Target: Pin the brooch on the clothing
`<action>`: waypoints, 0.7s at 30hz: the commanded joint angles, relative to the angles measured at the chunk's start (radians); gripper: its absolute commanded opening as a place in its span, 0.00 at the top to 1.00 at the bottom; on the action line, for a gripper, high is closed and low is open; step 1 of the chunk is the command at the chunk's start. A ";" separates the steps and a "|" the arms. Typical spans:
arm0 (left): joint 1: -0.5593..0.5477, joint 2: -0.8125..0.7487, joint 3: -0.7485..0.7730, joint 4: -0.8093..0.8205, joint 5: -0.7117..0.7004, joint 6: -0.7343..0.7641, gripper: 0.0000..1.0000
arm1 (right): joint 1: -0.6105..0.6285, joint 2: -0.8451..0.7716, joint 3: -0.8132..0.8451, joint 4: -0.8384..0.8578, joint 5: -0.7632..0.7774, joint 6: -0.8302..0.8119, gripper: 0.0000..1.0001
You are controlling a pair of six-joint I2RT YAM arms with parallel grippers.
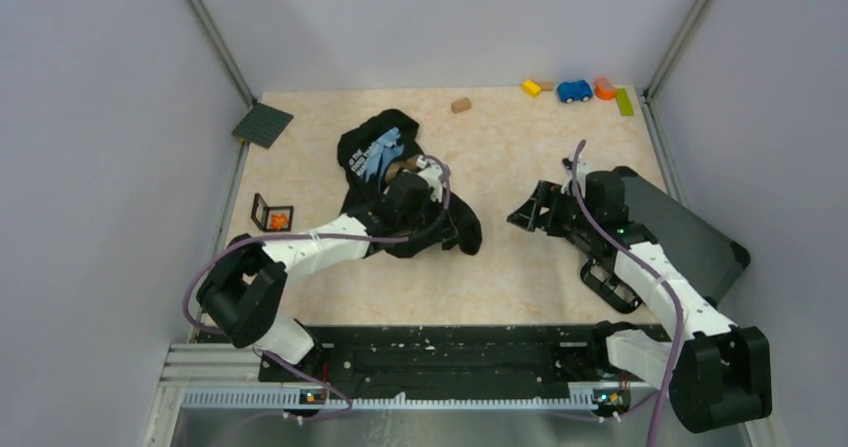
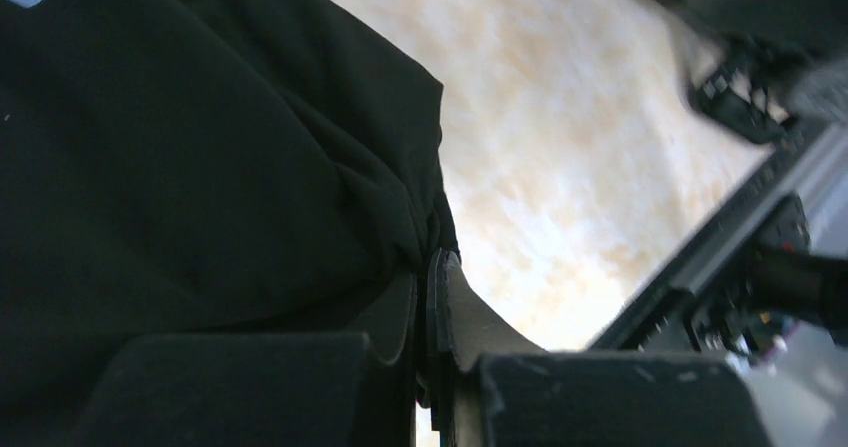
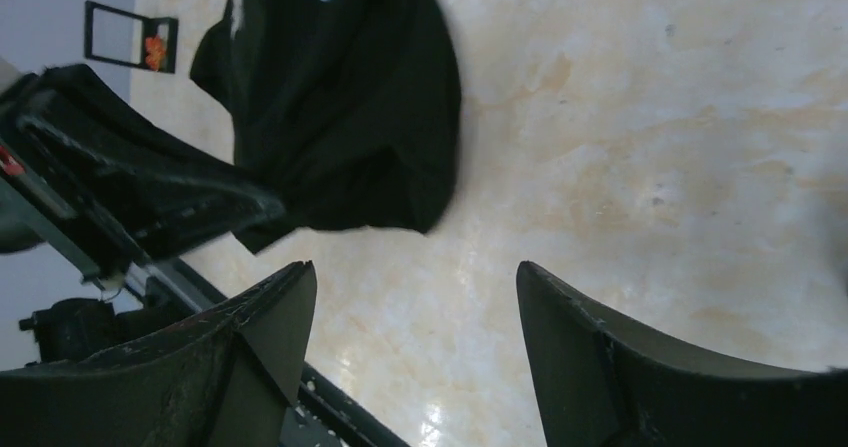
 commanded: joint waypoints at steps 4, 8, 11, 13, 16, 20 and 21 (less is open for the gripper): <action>-0.161 -0.130 -0.067 0.136 0.001 -0.037 0.80 | 0.151 0.087 0.029 0.118 0.034 0.040 0.32; -0.162 -0.245 -0.089 0.103 -0.063 -0.020 0.40 | 0.204 0.143 0.013 0.139 0.059 0.047 0.32; -0.160 -0.333 -0.085 0.017 -0.182 -0.008 0.26 | 0.228 0.168 -0.001 0.156 0.061 0.055 0.36; -0.154 -0.366 -0.086 -0.041 -0.282 0.010 0.21 | 0.241 0.171 -0.015 0.164 0.073 0.061 0.39; -0.110 -0.380 -0.093 -0.124 -0.337 0.019 0.18 | 0.263 0.156 -0.048 0.159 0.134 0.057 0.43; 0.041 -0.390 -0.159 -0.164 -0.246 -0.061 0.18 | 0.275 0.137 -0.068 0.103 0.241 0.036 0.44; 0.076 -0.401 -0.193 -0.144 -0.226 -0.080 0.18 | 0.279 0.135 -0.070 0.088 0.272 0.033 0.44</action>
